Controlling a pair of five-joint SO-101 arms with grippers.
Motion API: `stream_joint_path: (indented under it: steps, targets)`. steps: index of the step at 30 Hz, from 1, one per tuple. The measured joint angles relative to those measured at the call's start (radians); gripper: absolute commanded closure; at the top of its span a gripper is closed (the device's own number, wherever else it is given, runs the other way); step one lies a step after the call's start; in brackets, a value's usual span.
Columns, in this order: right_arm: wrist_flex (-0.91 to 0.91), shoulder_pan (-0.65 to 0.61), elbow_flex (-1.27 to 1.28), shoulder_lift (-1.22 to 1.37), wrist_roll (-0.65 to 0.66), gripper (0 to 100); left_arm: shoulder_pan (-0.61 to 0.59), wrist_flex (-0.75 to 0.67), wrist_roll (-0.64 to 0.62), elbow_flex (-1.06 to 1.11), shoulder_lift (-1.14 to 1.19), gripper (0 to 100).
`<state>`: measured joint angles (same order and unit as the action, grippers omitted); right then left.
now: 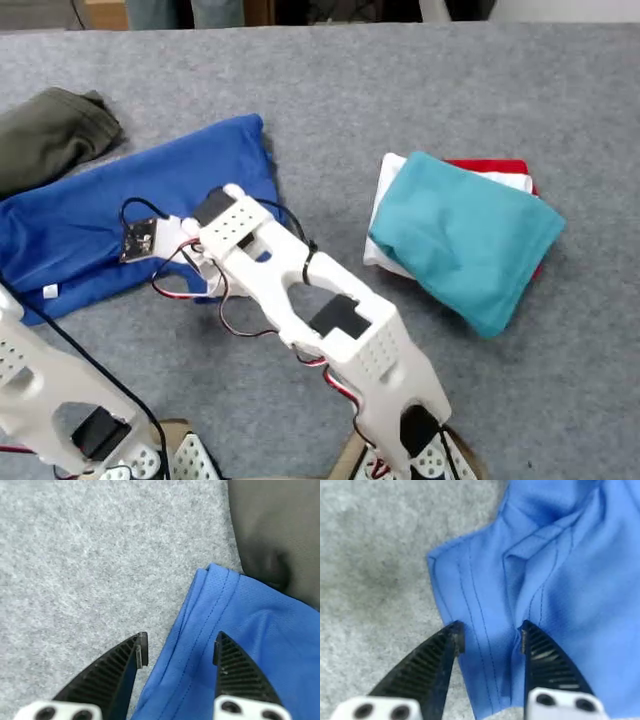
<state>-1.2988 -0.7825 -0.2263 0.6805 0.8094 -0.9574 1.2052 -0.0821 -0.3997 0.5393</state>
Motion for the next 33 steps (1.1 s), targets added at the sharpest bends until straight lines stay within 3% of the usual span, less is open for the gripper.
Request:
stream_joint_path:
  steps: [4,13,20,25,29,33]
  targets:
    - [0.029,0.003,0.000,0.000,0.000,99.0,0.000,0.000,0.000,0.000,0.000,77]
    - [0.028,0.031,-0.086,0.026,0.002,98.6,-0.008,0.000,0.000,0.000,0.000,77]
    - [-0.213,0.032,-0.486,0.117,-0.003,98.6,-0.008,0.000,0.000,0.000,0.000,77]
    - [-0.292,0.066,-0.867,0.267,0.041,98.6,-0.006,0.000,0.000,0.000,0.000,77]
    - [-0.244,0.097,-1.131,0.400,0.080,98.5,-0.006,0.000,0.000,0.000,0.000,77]
    - [-0.055,0.127,-1.295,0.528,0.086,98.5,-0.006,0.000,0.000,0.000,0.000,77]
